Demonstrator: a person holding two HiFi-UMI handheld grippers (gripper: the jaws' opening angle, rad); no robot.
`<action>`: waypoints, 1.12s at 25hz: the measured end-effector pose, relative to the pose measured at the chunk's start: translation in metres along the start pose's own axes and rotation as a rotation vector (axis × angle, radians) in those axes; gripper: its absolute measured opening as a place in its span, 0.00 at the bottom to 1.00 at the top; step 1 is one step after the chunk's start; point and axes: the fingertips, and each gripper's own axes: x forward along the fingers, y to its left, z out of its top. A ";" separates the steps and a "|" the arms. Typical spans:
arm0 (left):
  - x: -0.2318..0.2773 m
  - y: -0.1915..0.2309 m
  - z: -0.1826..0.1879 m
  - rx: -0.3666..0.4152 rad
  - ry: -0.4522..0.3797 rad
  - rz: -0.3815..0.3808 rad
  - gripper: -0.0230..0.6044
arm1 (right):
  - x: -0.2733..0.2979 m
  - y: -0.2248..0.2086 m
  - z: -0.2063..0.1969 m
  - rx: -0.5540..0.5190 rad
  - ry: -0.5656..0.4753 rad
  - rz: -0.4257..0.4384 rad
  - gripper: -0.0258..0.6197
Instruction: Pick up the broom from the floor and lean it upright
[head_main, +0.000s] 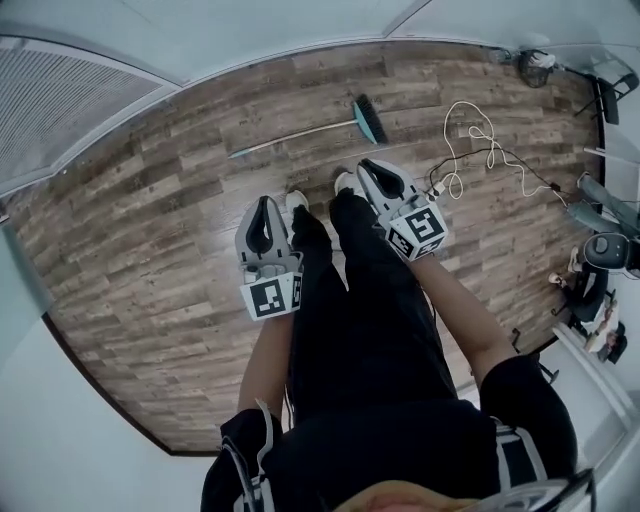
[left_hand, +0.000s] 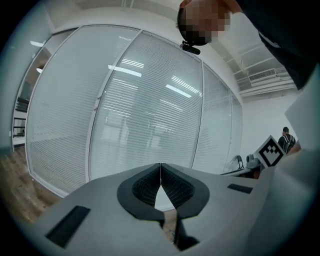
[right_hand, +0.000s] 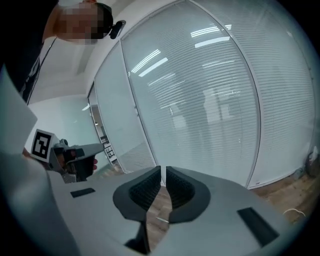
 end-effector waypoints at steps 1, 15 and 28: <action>0.006 0.004 -0.006 0.005 -0.001 0.008 0.07 | 0.012 -0.008 -0.010 -0.006 0.021 0.002 0.07; 0.091 0.044 -0.172 -0.001 0.043 0.064 0.07 | 0.224 -0.091 -0.250 -0.404 0.336 0.290 0.10; 0.183 0.120 -0.313 -0.026 -0.029 0.054 0.07 | 0.361 -0.198 -0.515 -0.599 0.541 0.462 0.23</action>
